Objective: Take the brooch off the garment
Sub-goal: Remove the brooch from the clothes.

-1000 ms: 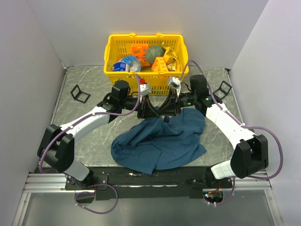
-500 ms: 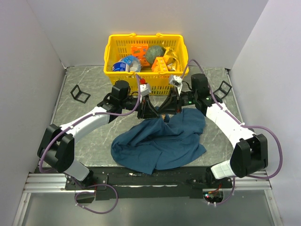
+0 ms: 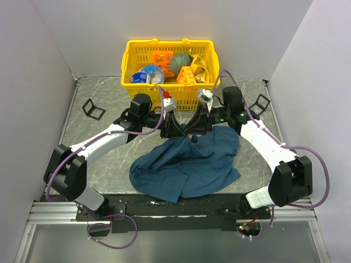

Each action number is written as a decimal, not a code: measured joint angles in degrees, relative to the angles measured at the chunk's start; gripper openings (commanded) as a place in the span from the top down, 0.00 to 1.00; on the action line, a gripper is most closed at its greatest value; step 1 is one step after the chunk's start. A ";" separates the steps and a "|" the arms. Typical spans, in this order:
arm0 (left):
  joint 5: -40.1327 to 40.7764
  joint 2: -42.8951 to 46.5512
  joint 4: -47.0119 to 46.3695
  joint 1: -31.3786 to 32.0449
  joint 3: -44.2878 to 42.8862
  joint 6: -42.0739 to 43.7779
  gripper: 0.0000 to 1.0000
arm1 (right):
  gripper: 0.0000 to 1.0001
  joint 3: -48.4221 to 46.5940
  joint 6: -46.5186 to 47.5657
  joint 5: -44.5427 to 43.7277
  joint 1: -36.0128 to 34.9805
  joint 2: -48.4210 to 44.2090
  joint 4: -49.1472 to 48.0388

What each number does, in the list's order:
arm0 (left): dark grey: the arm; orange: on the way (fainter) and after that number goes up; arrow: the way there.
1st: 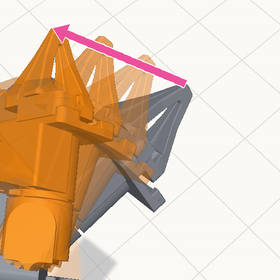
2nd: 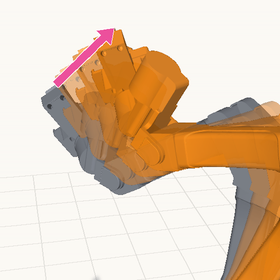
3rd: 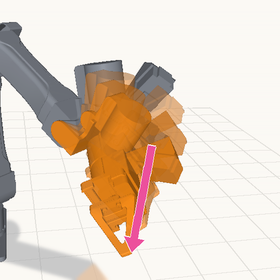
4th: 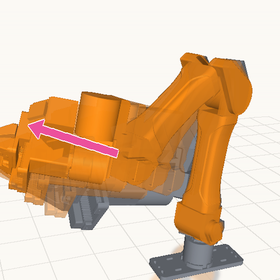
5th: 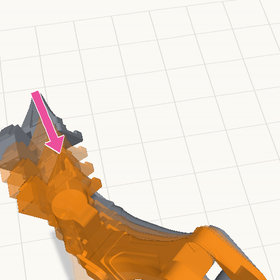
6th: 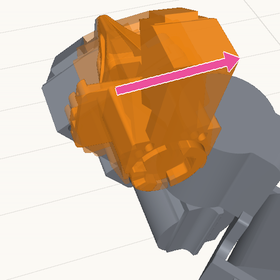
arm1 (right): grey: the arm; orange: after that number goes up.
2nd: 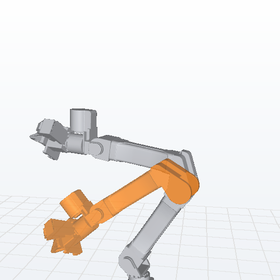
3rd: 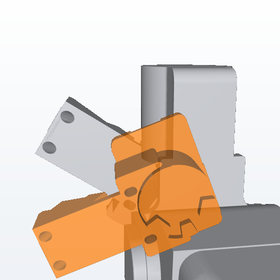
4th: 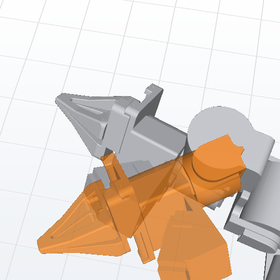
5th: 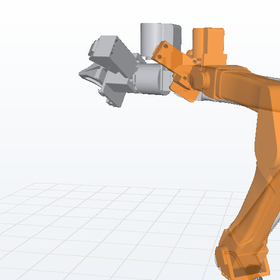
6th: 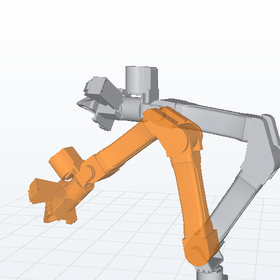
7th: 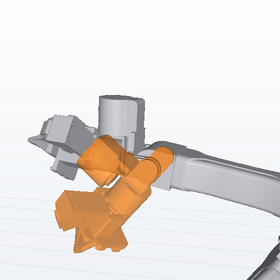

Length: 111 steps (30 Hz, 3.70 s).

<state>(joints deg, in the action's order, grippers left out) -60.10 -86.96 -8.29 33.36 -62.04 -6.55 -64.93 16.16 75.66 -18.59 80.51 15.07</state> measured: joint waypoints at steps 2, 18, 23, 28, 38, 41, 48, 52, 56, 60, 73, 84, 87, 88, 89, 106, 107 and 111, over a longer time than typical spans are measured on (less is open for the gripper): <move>-0.02 0.00 0.00 0.00 0.00 0.00 0.87 | 0.73 0.00 0.17 -0.11 0.00 0.00 0.04; 0.48 0.00 0.02 0.09 0.11 0.26 0.58 | 1.00 0.02 0.37 -1.03 0.11 0.00 0.44; 1.33 0.02 0.11 -0.07 0.11 0.61 0.51 | 1.00 0.70 0.20 -1.07 0.11 -0.02 0.33; 2.08 0.59 2.36 -0.48 0.04 1.95 0.45 | 1.00 1.73 -0.26 -1.55 0.11 -0.66 -0.11; 5.99 2.12 14.60 -1.90 -1.05 12.22 0.45 | 1.00 2.64 -2.80 -6.32 0.11 -2.60 -2.62; 7.15 2.12 16.72 -1.92 -0.94 14.25 0.65 | 1.00 2.64 -3.65 -8.20 0.09 -2.75 -3.06; 8.44 2.10 19.41 -1.42 -0.98 16.15 0.88 | 1.00 2.64 -5.90 -13.60 0.09 -2.82 -4.52; 8.55 2.05 20.59 0.00 -1.75 16.37 0.88 | 1.00 2.64 -7.21 -16.15 -0.31 -2.82 -5.05; 8.35 2.03 21.09 2.34 -2.86 16.28 0.86 | 1.00 2.21 -8.07 -17.77 -1.27 -2.56 -4.98; 7.50 1.84 21.00 4.24 -3.65 15.85 0.84 | 1.00 -0.55 -8.83 -18.25 -2.73 -0.68 -4.46; 6.82 0.72 20.09 7.61 -4.83 13.92 0.59 | 1.00 -1.81 -11.45 -19.12 -4.04 1.38 -5.22; 5.40 3.34 24.50 6.38 -5.27 16.76 0.43 | 1.00 2.01 -14.40 -14.29 0.04 -2.01 -11.54; 4.68 5.22 25.57 5.44 -5.46 17.62 0.41 | 1.00 2.69 -15.54 -12.11 1.05 -2.64 -13.68; 4.37 5.66 25.59 5.29 -5.49 17.81 0.41 | 1.00 2.89 -16.06 -11.34 1.22 -2.69 -14.60; 4.15 5.97 25.64 5.22 -5.49 17.90 0.39 | 1.00 3.17 -16.57 -10.64 1.33 -2.71 -15.45; -1.88 6.47 26.62 4.90 -5.66 19.39 0.23 | 1.00 7.02 -31.01 -3.87 3.65 -2.71 -32.30; -2.05 6.49 26.86 4.87 -5.88 19.54 0.20 | 1.00 7.02 -31.63 -3.56 3.65 -2.71 -32.96; -3.17 6.56 28.63 4.87 -6.93 21.00 0.03 | 1.00 7.28 -33.75 -2.67 3.98 -2.71 -35.87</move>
<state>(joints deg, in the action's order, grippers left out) -63.26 -80.40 20.34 38.24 -68.97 14.46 -57.65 -17.58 72.99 -14.61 77.80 -20.80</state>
